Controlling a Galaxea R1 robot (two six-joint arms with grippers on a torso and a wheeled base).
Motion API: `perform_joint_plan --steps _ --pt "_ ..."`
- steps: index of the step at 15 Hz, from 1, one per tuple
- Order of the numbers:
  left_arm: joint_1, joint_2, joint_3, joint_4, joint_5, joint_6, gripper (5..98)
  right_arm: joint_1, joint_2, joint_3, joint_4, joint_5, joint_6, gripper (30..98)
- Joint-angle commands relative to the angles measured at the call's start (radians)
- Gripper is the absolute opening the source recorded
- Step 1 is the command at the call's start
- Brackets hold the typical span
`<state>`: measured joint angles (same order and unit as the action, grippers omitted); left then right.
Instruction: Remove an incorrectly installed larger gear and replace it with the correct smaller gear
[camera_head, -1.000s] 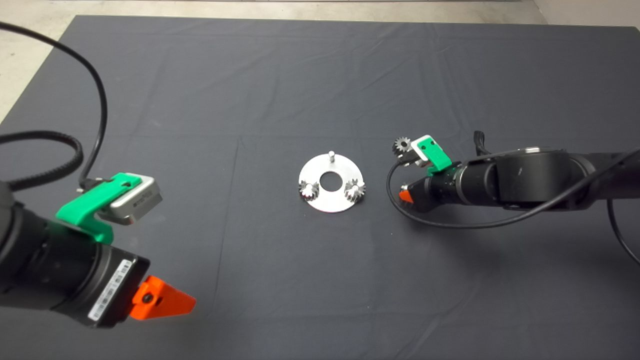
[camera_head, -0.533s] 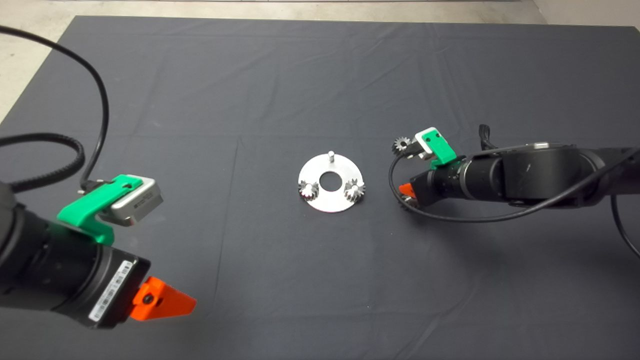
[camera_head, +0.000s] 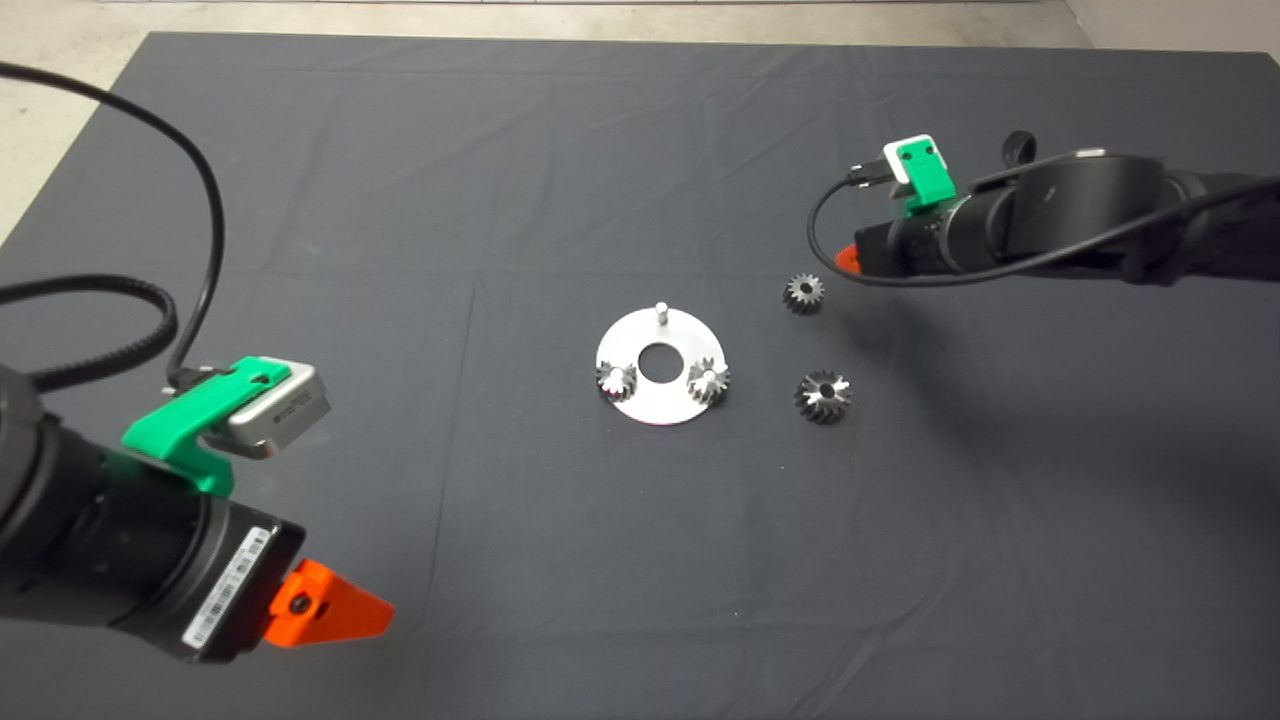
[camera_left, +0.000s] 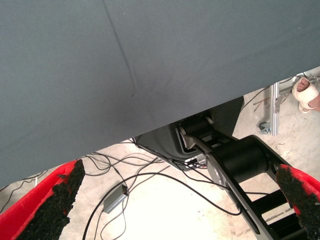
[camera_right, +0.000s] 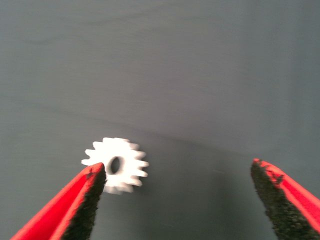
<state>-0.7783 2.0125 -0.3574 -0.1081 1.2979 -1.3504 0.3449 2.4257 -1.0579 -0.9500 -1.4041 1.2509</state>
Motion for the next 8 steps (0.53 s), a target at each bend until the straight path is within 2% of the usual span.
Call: perform_joint_plan --steps 1,6,7,8 --pt "0.007 0.024 0.006 -0.013 0.001 -0.008 98.1 0.017 0.013 -0.016 -0.019 0.042 0.014 76.8" --pt "0.011 0.033 0.005 -0.013 0.001 -0.016 98.1 0.006 0.016 -0.061 -0.019 0.047 0.016 82.9" --pt "0.011 0.033 0.005 -0.013 0.001 -0.016 98.1 0.004 0.016 -0.063 -0.019 0.047 0.018 86.8" --pt "0.011 0.033 0.005 -0.013 0.001 -0.016 98.1 -0.004 0.011 -0.063 -0.02 0.061 0.023 87.8"
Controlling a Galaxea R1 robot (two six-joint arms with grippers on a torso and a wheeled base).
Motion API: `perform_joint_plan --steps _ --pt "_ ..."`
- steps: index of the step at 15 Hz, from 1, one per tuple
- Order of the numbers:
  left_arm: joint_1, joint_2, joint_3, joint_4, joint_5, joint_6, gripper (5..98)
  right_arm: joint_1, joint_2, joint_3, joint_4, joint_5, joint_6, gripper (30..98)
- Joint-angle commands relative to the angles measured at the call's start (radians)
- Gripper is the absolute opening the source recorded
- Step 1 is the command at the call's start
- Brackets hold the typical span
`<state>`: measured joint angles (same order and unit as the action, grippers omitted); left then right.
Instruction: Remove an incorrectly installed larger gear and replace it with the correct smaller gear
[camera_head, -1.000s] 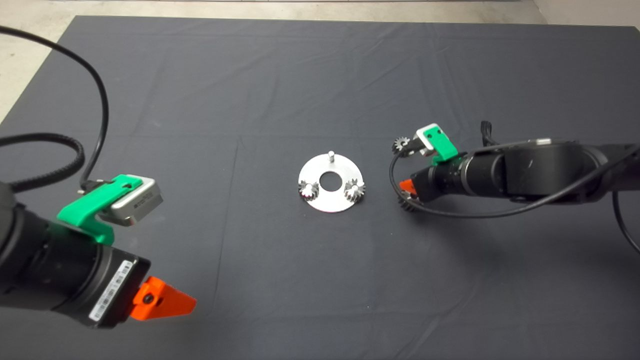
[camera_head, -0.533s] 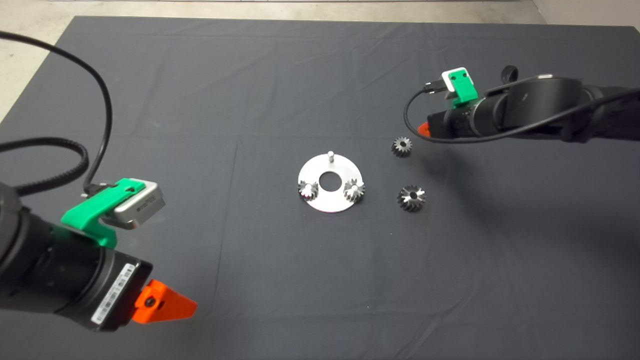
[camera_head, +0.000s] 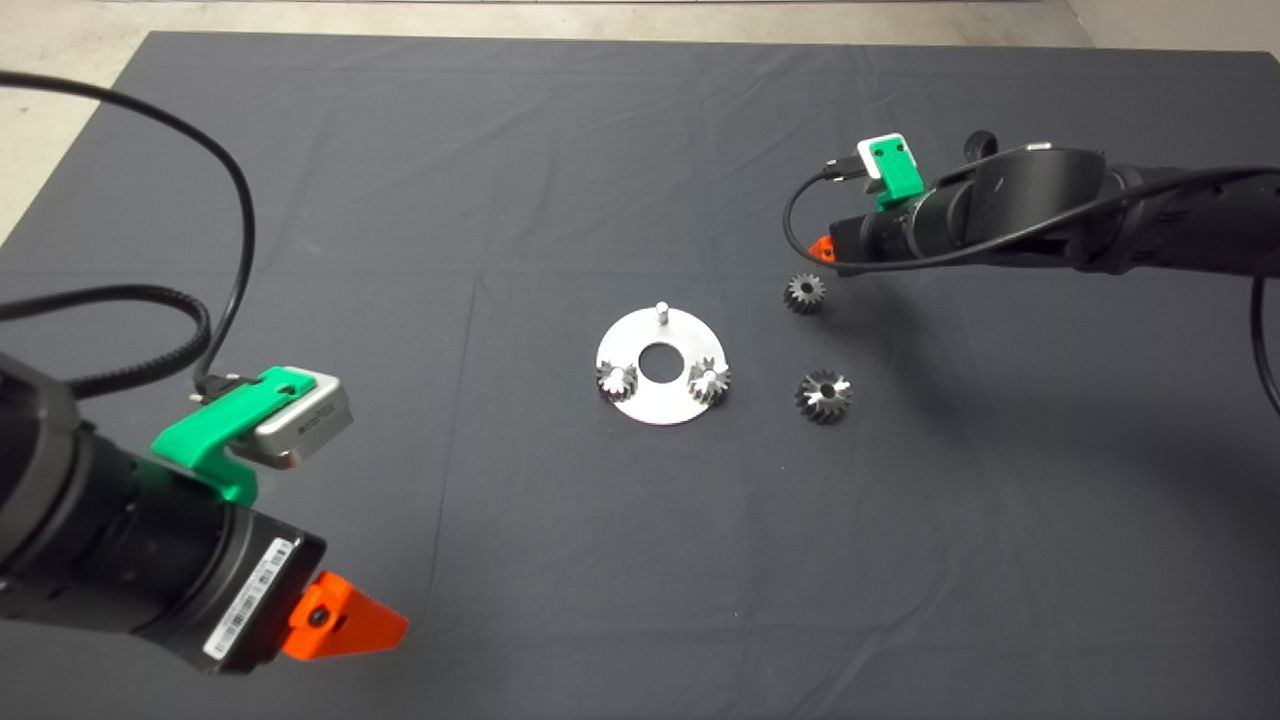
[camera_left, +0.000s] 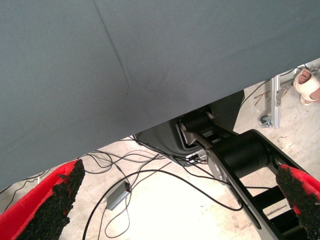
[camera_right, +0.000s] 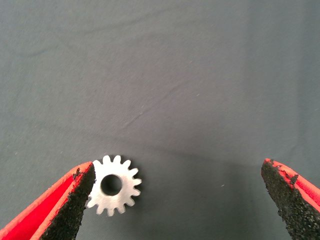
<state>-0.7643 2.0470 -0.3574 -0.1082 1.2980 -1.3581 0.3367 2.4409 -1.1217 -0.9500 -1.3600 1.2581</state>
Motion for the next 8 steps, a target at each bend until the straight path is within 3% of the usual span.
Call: perform_joint_plan --steps 1,3,4,8 --pt "-0.003 -0.001 0.005 -0.013 0.001 -0.009 98.1 -0.01 -0.009 -0.003 -0.025 0.061 0.025 87.8" --pt "-0.003 -0.001 0.005 -0.013 0.001 -0.009 98.1 -0.049 -0.013 -0.033 -0.047 0.167 0.038 87.8" --pt "-0.003 -0.001 0.005 -0.013 0.001 -0.009 98.1 -0.064 -0.012 -0.054 -0.047 0.199 0.039 87.8" --pt "-0.003 -0.002 0.005 -0.013 0.001 -0.009 98.1 -0.079 -0.003 -0.069 -0.06 0.214 0.038 87.8"
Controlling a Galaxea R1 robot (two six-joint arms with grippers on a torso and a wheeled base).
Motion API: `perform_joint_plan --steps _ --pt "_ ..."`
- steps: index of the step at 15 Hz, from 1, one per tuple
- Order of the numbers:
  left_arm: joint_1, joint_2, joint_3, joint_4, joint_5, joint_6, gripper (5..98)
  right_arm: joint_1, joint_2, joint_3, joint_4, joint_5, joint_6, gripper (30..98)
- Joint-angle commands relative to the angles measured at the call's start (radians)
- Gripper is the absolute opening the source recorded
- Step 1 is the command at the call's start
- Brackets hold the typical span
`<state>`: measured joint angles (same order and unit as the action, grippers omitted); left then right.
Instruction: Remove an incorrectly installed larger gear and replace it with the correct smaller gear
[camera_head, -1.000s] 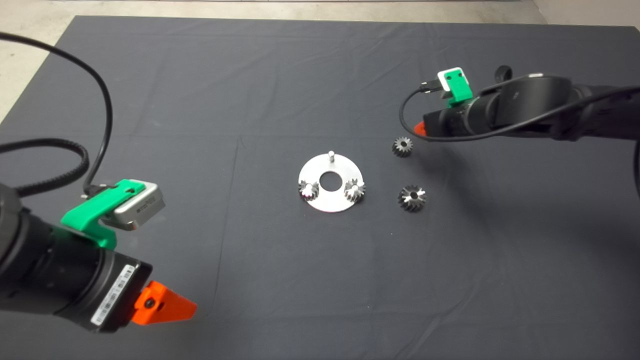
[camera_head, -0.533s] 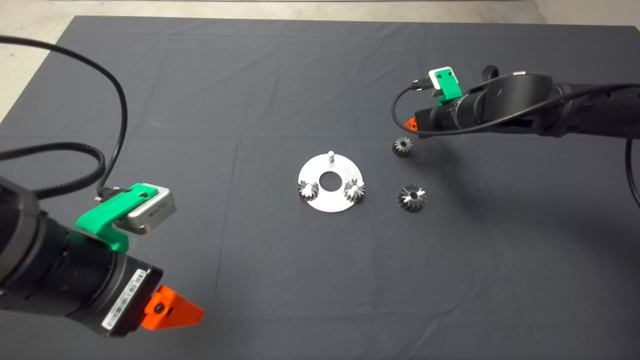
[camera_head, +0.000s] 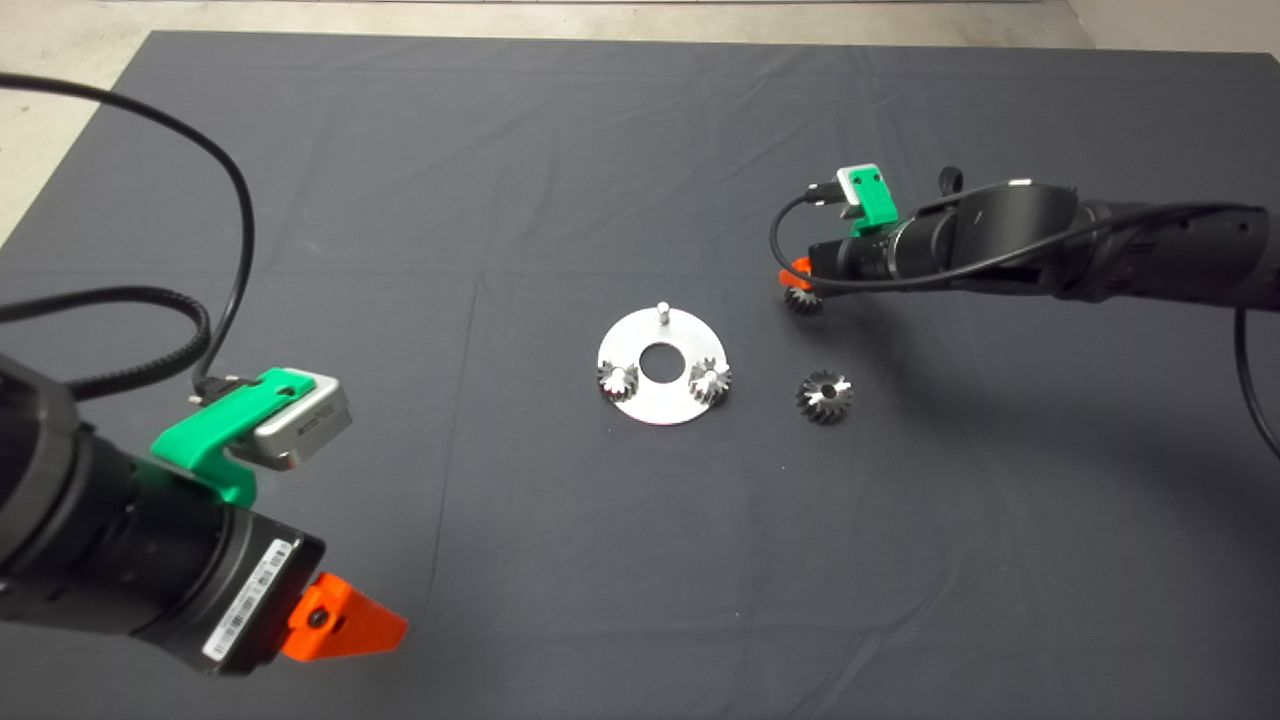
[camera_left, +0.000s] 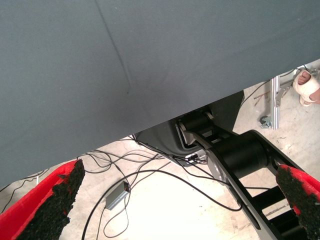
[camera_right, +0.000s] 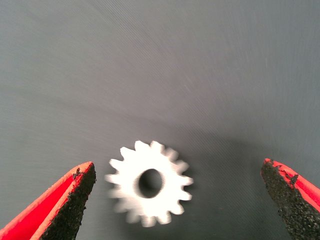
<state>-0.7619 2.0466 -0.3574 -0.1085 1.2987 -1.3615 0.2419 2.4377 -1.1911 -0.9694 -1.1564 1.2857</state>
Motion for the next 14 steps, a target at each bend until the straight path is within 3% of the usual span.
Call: perform_joint_plan --steps 1,6,9,14 --pt "-0.004 -0.002 0.005 -0.013 0.001 -0.005 98.1 0.005 0.001 -0.001 -0.05 0.01 0.01 87.8" --pt "-0.004 -0.002 0.005 -0.013 0.001 -0.005 98.1 0.001 0.002 0.0 -0.058 0.011 0.012 87.8" --pt "-0.004 -0.002 0.005 -0.013 0.001 -0.005 98.1 -0.001 0.001 -0.001 -0.058 0.051 0.012 86.3" --pt "-0.004 -0.002 0.005 -0.013 0.001 -0.005 98.1 -0.001 0.004 -0.001 -0.058 0.053 0.012 81.1"
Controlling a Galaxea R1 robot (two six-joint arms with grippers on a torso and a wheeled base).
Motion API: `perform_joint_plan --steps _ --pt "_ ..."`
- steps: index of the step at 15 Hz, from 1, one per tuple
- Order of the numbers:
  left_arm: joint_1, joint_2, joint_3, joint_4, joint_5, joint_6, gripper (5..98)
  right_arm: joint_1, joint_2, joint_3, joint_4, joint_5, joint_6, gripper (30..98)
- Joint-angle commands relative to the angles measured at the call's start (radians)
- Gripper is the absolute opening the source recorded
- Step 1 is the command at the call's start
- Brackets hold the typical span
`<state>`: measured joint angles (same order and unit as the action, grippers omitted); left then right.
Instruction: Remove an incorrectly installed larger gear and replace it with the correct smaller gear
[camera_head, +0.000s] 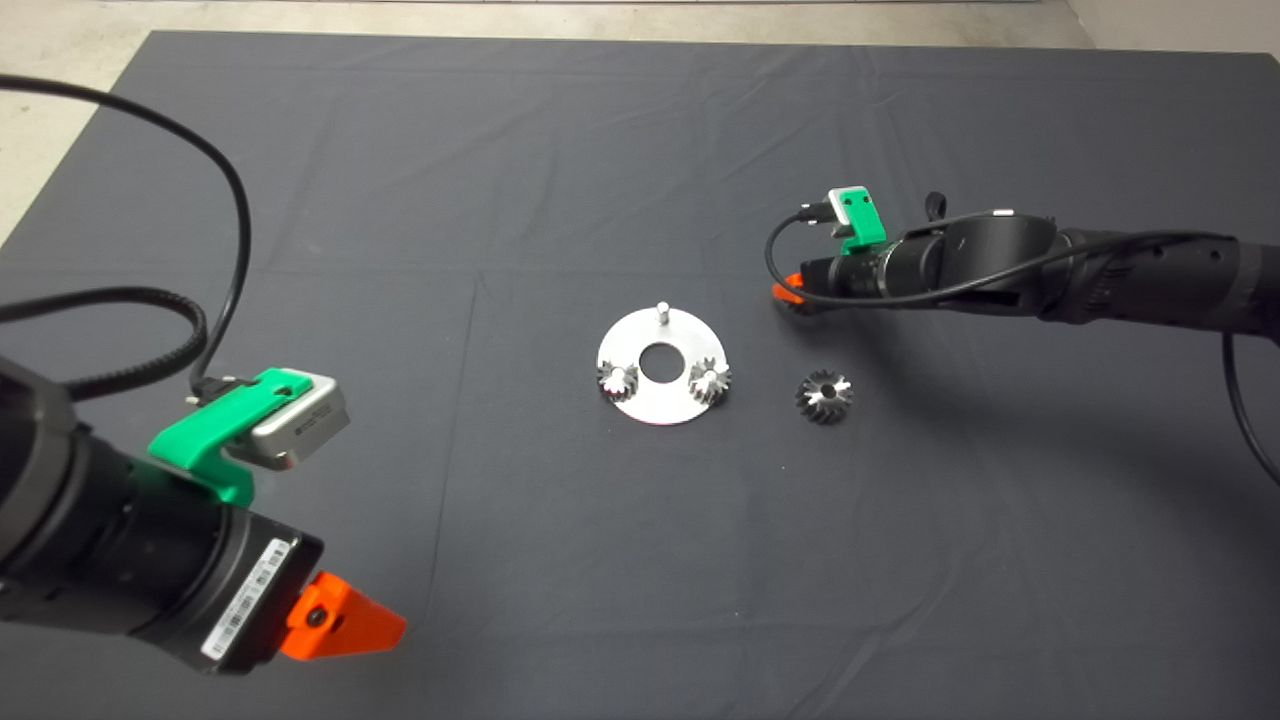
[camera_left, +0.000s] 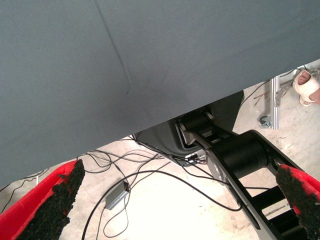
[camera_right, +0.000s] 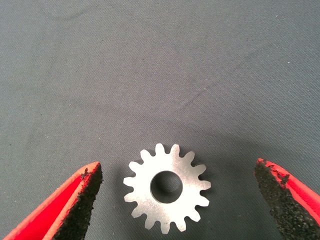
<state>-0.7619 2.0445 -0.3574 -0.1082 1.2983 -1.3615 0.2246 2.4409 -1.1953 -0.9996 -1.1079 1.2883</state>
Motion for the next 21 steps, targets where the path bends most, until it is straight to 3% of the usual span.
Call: perform_joint_plan --steps 1,8,12,13,15,21 --pt "-0.004 0.0 0.005 -0.013 0.001 -0.005 98.1 0.016 0.001 0.004 -0.028 0.005 0.01 80.4" --pt "-0.004 0.0 0.005 -0.013 0.001 -0.005 98.1 0.012 0.005 0.005 -0.028 0.006 0.014 70.5" --pt "-0.004 0.0 0.005 -0.013 0.001 -0.005 98.1 0.004 0.016 0.008 -0.028 0.006 0.008 69.7" --pt "-0.002 0.0 0.005 -0.013 0.001 -0.005 98.1 0.004 0.017 0.011 -0.028 0.006 0.008 65.4" --pt "-0.002 0.0 0.005 -0.013 0.001 -0.005 98.1 -0.003 0.019 0.011 -0.028 0.006 0.003 65.1" --pt "-0.002 0.0 0.005 -0.013 0.001 -0.005 98.1 -0.005 0.017 0.005 -0.028 0.006 0.005 55.8"
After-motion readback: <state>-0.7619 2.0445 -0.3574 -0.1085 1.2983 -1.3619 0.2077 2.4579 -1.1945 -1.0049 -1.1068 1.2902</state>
